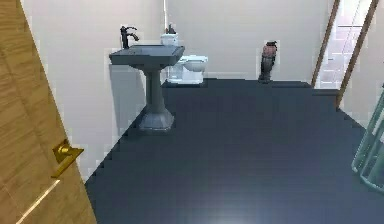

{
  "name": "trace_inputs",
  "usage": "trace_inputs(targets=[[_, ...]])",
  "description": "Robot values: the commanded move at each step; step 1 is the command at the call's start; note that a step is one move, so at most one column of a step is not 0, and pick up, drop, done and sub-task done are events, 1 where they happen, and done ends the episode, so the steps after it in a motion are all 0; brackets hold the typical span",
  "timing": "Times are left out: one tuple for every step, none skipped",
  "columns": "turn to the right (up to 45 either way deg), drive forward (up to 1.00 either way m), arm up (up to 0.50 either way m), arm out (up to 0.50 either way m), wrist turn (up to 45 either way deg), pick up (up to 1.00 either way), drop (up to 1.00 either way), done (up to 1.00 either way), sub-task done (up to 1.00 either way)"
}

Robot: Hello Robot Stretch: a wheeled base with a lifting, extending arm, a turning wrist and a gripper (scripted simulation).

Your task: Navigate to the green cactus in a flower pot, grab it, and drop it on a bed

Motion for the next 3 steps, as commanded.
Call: trace_inputs(targets=[[30.0, 0.00, 0.00, 0.00, 0.0, 0.00, 0.00, 0.00, 0.00], [0.0, 1.00, 0.00, 0.00, 0.0, 0.00, 0.00, 0.00, 0.00], [0.0, 1.00, 0.00, 0.00, 0.0, 0.00, 0.00, 0.00, 0.00]])
